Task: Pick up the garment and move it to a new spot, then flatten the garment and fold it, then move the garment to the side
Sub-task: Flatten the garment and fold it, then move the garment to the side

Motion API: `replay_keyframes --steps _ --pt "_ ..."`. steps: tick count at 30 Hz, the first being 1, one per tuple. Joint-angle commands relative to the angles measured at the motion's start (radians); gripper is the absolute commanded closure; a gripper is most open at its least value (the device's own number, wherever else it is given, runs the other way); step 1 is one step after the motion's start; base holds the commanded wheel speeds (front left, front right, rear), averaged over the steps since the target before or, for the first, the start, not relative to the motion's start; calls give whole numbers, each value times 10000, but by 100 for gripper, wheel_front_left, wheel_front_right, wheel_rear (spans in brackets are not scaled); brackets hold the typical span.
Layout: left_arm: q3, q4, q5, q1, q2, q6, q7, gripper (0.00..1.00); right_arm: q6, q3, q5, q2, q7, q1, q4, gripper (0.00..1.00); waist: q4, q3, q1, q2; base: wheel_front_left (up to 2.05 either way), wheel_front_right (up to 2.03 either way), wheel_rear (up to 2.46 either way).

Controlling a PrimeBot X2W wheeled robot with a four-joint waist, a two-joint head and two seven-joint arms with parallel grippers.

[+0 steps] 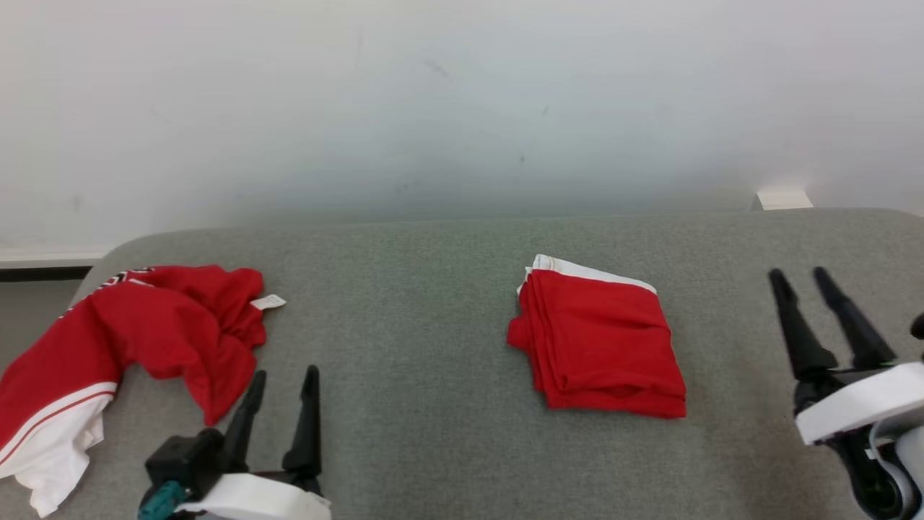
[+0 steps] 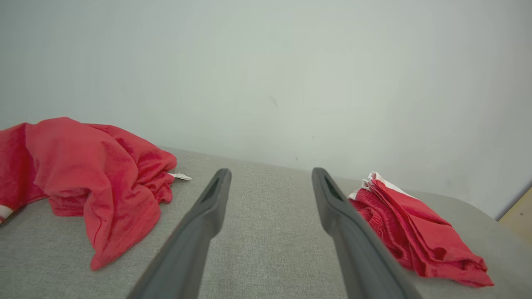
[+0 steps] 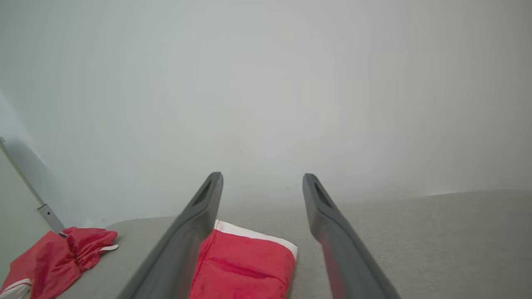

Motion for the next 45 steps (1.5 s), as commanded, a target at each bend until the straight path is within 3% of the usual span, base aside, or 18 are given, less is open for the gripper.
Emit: replay_keyframes --steps 1,4,10,18,31,36,45 --pt "160 -107 121 120 80 21 1 0 -15 -356 -635 18 -175 201 240 0 -88 22 1 -1 0 0 0" --pt "445 -342 302 237 74 58 1 0 -15 -1379 -2011 622 -332 609 502 0 -219 71 1 -1 0 0 0" --pt "667 -754 905 348 -44 -126 1 0 -17 -3430 -4371 1922 -341 1995 -607 0 -292 288 1 -1 0 0 0" --pt "708 -658 1389 402 -205 -289 1 0 -17 -4075 -5564 2888 -345 2882 -1194 0 -403 526 1 -1 0 0 0" --pt "725 -516 1606 147 -264 -439 2 0 -17 -3356 -5892 2642 -179 2185 -293 0 -254 551 1 -1 0 0 0" --pt "492 -656 1514 -45 -276 -477 2 0 -17 -2959 -5476 2426 270 1485 230 0 36 801 1 -1 0 0 0" --pt "22 -859 1200 -415 -275 -451 2 0 -17 -2422 -4880 2395 1575 -732 2278 0 625 1510 1 -1 0 0 0"
